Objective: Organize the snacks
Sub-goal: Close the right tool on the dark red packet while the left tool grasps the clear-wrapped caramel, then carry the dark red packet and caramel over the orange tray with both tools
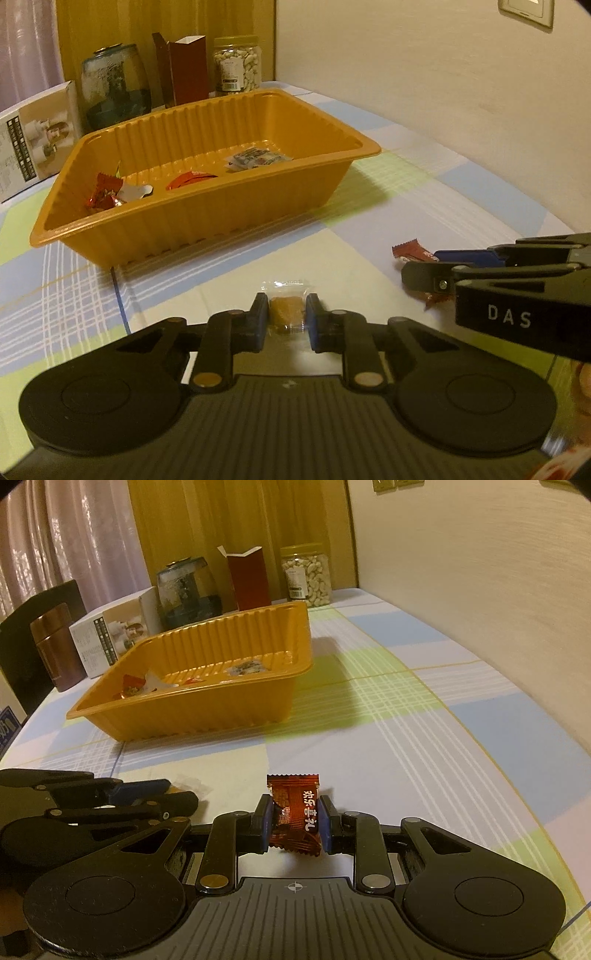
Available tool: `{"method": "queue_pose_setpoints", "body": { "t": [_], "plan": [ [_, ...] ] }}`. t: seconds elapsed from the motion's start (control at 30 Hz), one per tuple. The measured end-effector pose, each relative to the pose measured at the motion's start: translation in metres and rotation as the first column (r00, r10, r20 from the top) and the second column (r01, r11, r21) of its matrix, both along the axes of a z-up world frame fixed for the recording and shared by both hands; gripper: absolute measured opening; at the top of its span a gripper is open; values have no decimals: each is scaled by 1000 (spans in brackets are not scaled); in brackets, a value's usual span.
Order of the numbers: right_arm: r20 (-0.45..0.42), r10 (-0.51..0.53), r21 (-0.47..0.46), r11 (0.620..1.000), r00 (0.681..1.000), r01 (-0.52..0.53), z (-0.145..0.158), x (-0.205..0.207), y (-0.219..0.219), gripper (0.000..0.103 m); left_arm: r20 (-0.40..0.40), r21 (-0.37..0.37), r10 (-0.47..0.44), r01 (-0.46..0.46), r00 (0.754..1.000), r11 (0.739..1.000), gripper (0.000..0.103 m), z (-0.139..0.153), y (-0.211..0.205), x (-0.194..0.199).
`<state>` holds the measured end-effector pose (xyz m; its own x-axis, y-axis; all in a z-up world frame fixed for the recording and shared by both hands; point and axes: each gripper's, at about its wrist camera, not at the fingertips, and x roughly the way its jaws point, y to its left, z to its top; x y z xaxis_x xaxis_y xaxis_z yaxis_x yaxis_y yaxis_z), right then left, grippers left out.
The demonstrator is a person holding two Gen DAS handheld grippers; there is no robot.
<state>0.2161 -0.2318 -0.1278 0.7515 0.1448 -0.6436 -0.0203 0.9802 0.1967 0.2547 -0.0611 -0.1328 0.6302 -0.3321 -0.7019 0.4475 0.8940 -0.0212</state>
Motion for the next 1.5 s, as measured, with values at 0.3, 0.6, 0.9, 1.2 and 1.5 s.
{"method": "queue_pose_setpoints", "body": {
  "t": [0.3, 0.6, 0.9, 1.2, 1.5],
  "plan": [
    [18, 18, 2, 1000, 1000, -18, 7, -2, 6, 26, -58, -35, 87, -89, 995, 995, 18, 6, 12, -10],
    [41, 64, 38, 997, 997, -65, 19, -10, 15, 26, -76, -50, 152, -155, 986, 987, 18, 19, 28, -28],
    [51, 73, 34, 997, 996, -74, 27, -20, 13, 26, -66, -81, 175, -180, 982, 980, 18, 34, 32, -43],
    [71, 75, 37, 996, 995, -78, 35, -29, 9, 26, -49, -98, 184, -188, 982, 977, 18, 44, 34, -54],
    [100, 89, 16, 996, 991, -91, 43, -31, 9, 26, -33, -108, 188, -191, 982, 976, 18, 51, 33, -54]
  ]
}}
